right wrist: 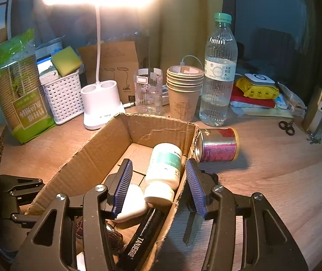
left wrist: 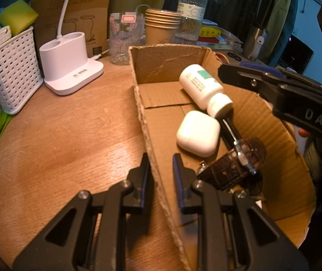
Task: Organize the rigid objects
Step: 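Carry the pill bottle into the cardboard box and open the right gripper, then move the right gripper back toward the black car key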
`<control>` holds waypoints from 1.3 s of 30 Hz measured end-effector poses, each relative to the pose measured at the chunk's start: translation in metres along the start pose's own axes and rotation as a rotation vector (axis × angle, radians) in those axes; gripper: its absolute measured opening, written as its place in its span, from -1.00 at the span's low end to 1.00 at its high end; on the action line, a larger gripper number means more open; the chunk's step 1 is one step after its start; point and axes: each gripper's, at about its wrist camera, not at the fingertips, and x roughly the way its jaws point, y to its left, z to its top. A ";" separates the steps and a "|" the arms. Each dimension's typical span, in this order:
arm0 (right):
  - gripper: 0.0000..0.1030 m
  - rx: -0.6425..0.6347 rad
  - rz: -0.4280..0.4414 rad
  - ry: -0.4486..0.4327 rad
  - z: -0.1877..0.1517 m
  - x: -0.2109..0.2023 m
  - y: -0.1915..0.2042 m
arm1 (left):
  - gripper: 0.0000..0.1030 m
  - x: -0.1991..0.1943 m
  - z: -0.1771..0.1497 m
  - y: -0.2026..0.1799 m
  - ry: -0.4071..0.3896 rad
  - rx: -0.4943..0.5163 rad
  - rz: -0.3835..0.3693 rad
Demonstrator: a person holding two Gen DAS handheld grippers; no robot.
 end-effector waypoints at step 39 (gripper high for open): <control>0.02 0.159 -0.027 0.078 -0.024 0.028 -0.061 | -0.59 -0.005 -0.001 0.008 -0.026 -0.044 0.035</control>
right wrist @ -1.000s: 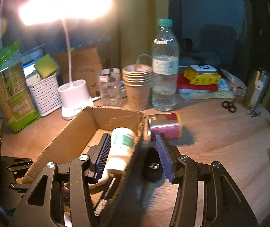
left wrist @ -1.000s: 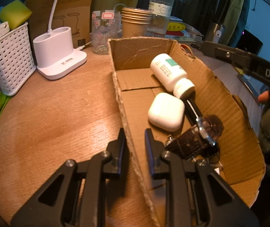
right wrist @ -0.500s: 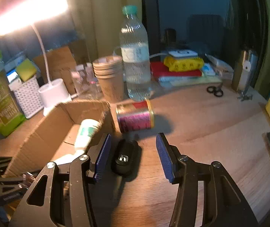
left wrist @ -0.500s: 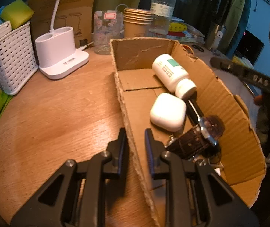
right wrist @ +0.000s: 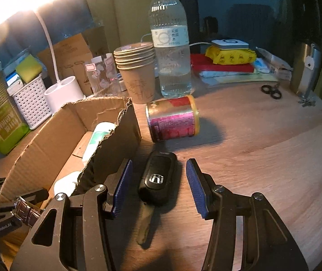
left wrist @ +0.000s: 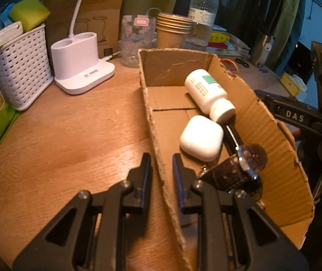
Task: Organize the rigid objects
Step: 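Move the right gripper back toward the black car key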
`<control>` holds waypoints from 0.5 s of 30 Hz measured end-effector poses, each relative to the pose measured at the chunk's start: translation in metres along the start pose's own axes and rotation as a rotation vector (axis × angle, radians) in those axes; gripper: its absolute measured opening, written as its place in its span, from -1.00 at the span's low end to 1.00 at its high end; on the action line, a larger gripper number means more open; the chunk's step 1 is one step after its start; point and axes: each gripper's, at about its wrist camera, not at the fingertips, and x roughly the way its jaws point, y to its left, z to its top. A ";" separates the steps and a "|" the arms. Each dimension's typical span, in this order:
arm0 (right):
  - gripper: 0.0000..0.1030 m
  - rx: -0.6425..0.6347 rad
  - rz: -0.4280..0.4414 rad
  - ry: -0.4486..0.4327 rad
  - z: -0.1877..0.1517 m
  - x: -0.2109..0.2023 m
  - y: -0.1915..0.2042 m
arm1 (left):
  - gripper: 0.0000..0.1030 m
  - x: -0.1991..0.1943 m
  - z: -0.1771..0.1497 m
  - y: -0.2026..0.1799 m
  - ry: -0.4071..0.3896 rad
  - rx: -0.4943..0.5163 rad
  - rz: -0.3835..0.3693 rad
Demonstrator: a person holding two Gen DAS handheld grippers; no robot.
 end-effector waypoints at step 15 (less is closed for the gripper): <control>0.12 -0.010 -0.041 0.098 -0.002 0.029 -0.002 | -0.59 -0.001 -0.001 0.005 -0.003 -0.020 0.009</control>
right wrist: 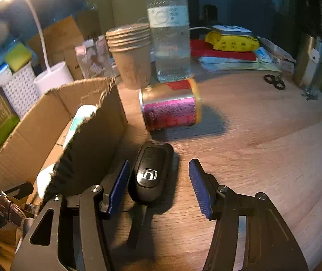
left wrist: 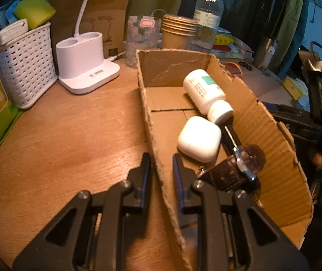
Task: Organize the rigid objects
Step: 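Move the right gripper back toward the black car key, then close the right gripper on the black Honda car key and lift it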
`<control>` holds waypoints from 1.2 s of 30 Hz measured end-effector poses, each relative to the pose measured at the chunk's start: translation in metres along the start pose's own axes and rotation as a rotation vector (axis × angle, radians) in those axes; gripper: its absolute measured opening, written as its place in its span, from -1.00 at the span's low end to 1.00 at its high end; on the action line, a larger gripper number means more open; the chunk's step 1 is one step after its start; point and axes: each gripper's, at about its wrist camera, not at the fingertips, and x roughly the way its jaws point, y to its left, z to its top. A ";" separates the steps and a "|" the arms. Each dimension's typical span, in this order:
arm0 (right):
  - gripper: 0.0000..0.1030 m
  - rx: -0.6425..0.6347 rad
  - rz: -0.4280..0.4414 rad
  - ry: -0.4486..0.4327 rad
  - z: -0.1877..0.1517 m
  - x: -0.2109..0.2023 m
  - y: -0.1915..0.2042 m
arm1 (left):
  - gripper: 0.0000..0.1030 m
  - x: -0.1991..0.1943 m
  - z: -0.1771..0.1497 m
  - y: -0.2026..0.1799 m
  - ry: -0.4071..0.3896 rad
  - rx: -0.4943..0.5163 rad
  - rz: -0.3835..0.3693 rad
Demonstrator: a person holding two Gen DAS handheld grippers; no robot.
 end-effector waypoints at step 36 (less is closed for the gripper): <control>-0.26 -0.013 0.062 -0.171 0.003 -0.062 0.004 | -0.59 0.003 0.001 -0.001 0.004 -0.001 0.000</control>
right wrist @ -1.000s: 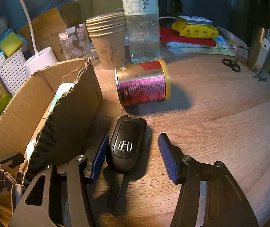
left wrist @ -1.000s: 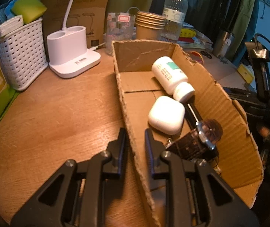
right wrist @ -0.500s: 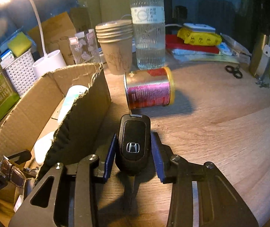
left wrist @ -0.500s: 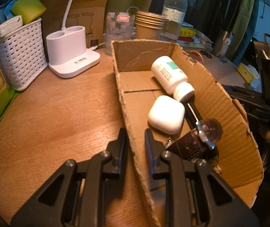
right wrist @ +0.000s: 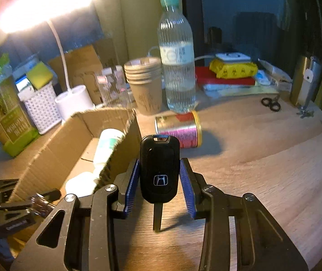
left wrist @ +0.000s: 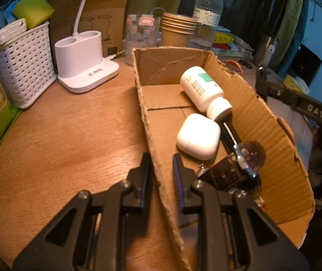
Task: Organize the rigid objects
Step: 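Close the right gripper on the black Honda car key and lift it, then carry the car key into the cardboard box and open the right gripper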
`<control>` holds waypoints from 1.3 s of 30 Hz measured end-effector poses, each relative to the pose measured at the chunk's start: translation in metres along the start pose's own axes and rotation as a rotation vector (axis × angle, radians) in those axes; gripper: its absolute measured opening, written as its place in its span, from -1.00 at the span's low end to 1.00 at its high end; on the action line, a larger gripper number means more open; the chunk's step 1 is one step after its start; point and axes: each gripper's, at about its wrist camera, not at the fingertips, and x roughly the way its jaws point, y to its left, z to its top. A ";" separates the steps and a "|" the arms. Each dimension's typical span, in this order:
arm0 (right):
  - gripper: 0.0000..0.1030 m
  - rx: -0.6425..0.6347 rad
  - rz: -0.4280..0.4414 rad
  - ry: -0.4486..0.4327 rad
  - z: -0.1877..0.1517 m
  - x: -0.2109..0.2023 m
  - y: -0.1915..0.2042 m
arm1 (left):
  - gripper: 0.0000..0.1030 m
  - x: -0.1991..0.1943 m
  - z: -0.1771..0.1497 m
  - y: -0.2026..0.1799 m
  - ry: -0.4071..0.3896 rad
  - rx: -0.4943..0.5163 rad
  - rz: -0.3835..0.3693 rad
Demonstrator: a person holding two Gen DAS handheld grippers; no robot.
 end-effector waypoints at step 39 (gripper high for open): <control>-0.26 -0.142 0.134 -0.115 0.011 -0.043 0.074 | -0.59 0.000 0.001 -0.001 0.001 -0.001 0.000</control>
